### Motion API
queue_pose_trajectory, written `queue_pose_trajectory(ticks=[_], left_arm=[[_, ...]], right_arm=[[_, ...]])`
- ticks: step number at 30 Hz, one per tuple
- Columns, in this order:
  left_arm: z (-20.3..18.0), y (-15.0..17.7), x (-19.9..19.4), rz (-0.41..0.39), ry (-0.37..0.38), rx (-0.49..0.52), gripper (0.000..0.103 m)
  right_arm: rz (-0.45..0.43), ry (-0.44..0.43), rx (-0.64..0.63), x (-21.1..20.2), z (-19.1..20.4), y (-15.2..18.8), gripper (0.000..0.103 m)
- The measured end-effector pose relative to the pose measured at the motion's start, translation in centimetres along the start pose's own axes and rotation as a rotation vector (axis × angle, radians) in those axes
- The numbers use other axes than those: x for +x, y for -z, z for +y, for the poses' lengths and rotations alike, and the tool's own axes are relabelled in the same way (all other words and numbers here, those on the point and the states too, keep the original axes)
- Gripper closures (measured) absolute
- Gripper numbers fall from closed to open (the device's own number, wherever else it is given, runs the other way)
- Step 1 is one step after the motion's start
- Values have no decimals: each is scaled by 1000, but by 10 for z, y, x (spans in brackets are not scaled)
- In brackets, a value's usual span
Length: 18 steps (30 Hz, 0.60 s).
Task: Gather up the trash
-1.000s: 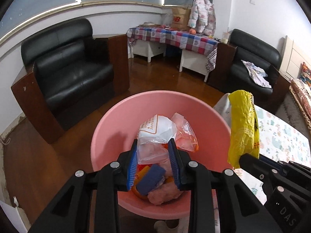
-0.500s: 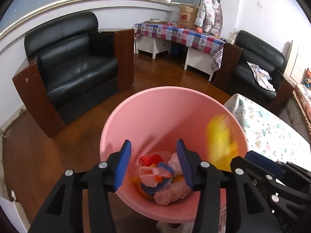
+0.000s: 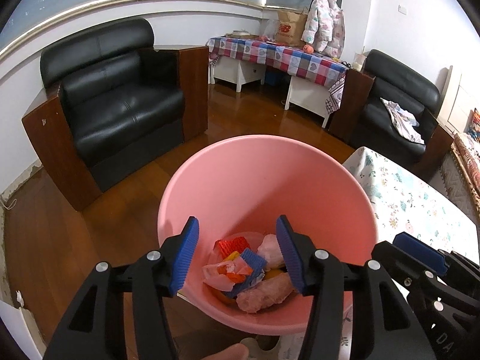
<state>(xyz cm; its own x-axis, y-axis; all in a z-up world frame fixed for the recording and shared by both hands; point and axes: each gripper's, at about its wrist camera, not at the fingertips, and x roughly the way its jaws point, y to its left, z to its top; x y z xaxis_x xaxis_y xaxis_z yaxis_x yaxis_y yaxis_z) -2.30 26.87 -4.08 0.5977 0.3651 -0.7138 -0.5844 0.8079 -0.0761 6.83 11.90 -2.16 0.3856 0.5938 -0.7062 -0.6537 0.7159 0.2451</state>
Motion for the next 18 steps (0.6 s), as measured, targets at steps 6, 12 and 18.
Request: queue_pose_trajectory(ticks=[6,12,18], left_arm=[[-3,3,-10,-9,12,13,56],[-10,8,-23,-16,23,31,60],[-16,14,-35,-25,35,55,63]], right_arm=[[-29,41,-7,-16,-7,9,69],[-81,86,-20,-35,-10,17,68],[-146,110,-22,-53,-11,26,55]])
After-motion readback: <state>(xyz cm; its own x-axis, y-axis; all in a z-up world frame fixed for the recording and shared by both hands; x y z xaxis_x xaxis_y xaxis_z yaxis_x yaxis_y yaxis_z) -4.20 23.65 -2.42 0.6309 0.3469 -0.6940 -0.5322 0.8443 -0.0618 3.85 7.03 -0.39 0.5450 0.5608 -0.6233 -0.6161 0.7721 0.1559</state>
